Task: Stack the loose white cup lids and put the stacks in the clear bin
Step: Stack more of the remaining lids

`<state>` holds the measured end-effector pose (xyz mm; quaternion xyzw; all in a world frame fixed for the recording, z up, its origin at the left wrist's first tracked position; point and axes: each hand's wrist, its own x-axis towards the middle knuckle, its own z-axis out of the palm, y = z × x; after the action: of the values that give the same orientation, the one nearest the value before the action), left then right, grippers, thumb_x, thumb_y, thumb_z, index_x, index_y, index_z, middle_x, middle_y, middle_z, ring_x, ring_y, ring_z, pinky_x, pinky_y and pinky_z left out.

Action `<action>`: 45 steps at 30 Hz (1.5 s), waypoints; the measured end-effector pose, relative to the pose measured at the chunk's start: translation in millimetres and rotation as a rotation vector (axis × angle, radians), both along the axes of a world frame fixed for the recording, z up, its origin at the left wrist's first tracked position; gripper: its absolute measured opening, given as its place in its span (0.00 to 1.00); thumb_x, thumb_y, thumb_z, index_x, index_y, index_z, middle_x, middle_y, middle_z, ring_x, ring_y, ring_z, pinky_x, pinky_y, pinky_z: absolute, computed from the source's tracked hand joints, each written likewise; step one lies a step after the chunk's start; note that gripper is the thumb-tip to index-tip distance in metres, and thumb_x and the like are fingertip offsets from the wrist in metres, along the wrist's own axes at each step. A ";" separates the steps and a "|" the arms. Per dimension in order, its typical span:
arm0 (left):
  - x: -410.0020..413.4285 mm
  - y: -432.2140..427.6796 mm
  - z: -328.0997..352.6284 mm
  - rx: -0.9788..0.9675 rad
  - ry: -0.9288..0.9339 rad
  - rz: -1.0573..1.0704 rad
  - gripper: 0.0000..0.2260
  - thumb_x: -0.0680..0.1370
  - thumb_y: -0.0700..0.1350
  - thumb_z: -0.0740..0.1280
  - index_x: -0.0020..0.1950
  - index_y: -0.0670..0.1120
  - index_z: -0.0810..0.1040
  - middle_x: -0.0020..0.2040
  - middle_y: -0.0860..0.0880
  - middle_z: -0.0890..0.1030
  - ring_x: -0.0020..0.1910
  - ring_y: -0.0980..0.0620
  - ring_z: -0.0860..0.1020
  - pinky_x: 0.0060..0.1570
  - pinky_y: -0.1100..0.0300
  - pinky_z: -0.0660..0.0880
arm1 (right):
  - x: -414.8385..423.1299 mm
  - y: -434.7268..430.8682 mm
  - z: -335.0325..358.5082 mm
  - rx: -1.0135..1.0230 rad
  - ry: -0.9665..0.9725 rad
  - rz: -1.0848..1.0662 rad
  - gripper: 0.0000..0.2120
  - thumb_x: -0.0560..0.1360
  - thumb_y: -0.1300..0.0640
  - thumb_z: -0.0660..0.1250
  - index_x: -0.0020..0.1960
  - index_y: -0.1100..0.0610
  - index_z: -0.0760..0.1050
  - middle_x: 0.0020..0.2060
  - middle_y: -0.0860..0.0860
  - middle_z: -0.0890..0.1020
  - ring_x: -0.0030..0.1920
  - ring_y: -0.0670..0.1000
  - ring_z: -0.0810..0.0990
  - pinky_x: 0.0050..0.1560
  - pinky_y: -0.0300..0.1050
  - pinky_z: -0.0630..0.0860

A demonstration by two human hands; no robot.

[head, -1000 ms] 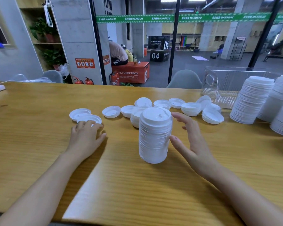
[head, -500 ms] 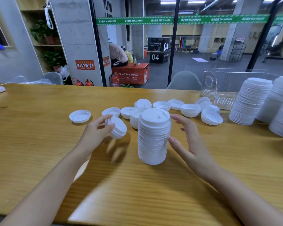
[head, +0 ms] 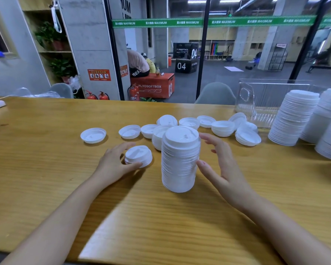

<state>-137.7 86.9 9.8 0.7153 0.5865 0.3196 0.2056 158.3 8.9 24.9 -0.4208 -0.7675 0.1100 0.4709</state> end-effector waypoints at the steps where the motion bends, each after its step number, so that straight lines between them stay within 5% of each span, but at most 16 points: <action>1: 0.8 0.1 0.5 0.015 -0.006 -0.007 0.30 0.59 0.68 0.70 0.60 0.64 0.72 0.59 0.56 0.78 0.63 0.50 0.74 0.62 0.51 0.71 | 0.0 -0.1 0.0 0.000 0.001 0.001 0.25 0.78 0.41 0.60 0.73 0.47 0.62 0.68 0.36 0.68 0.70 0.49 0.66 0.69 0.40 0.62; 4: 5.3 -0.6 0.0 0.043 -0.088 0.001 0.19 0.69 0.49 0.78 0.57 0.58 0.77 0.59 0.51 0.78 0.56 0.48 0.78 0.45 0.72 0.72 | -0.1 -0.1 0.3 0.001 0.007 0.003 0.25 0.78 0.41 0.60 0.73 0.46 0.62 0.68 0.36 0.68 0.70 0.50 0.66 0.69 0.39 0.62; 6: 6.2 0.6 -0.9 0.076 -0.126 0.015 0.17 0.71 0.45 0.78 0.56 0.57 0.78 0.60 0.51 0.78 0.55 0.46 0.79 0.44 0.73 0.72 | -0.3 -0.1 0.2 0.000 0.006 0.003 0.25 0.78 0.41 0.60 0.72 0.45 0.62 0.68 0.35 0.68 0.70 0.50 0.66 0.69 0.39 0.62; 10: 4.3 0.6 -1.9 0.072 -0.173 0.009 0.16 0.70 0.48 0.79 0.55 0.56 0.79 0.60 0.54 0.78 0.59 0.51 0.76 0.56 0.58 0.72 | -0.4 -0.3 0.4 0.005 0.006 0.002 0.24 0.78 0.42 0.60 0.72 0.44 0.62 0.68 0.35 0.68 0.70 0.49 0.66 0.69 0.39 0.62; 16: 10.4 -2.8 1.8 0.133 -0.145 0.001 0.15 0.72 0.46 0.77 0.57 0.53 0.79 0.60 0.52 0.77 0.58 0.53 0.75 0.49 0.75 0.65 | -0.2 -0.4 1.0 0.011 0.001 0.002 0.24 0.78 0.42 0.60 0.72 0.44 0.62 0.68 0.34 0.68 0.70 0.48 0.67 0.69 0.38 0.62; 22: 28.3 -23.7 41.7 0.341 -0.312 -0.048 0.15 0.71 0.55 0.75 0.55 0.60 0.77 0.60 0.56 0.78 0.60 0.63 0.72 0.54 0.79 0.61 | 0.3 -0.4 0.7 0.010 0.005 0.001 0.25 0.78 0.42 0.60 0.72 0.46 0.62 0.68 0.34 0.67 0.70 0.48 0.66 0.68 0.35 0.61; 29: 68.6 -53.0 76.6 0.288 -0.277 -0.316 0.18 0.69 0.59 0.72 0.58 0.59 0.78 0.60 0.63 0.77 0.63 0.64 0.71 0.56 0.77 0.63 | 1.1 0.1 0.3 0.039 0.033 -0.025 0.23 0.78 0.42 0.60 0.71 0.43 0.62 0.67 0.32 0.67 0.70 0.47 0.66 0.69 0.40 0.62; 37: 78.0 -50.2 70.6 0.253 -0.259 -0.348 0.20 0.67 0.64 0.68 0.57 0.61 0.78 0.60 0.64 0.77 0.65 0.59 0.71 0.63 0.60 0.67 | 1.0 1.2 0.4 0.059 0.036 -0.022 0.23 0.78 0.42 0.61 0.71 0.43 0.62 0.67 0.30 0.66 0.70 0.48 0.67 0.69 0.40 0.63; 45: 80.5 -49.8 68.8 0.253 -0.243 -0.366 0.21 0.68 0.63 0.69 0.58 0.60 0.79 0.61 0.65 0.75 0.67 0.58 0.69 0.63 0.65 0.65 | 0.7 0.7 1.8 0.069 0.022 -0.014 0.26 0.78 0.43 0.61 0.74 0.43 0.61 0.69 0.33 0.67 0.70 0.49 0.67 0.69 0.39 0.62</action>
<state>-57.2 37.1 78.6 0.7860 0.3733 0.4315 0.2381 159.0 9.5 26.7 -0.4086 -0.7627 0.0849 0.4941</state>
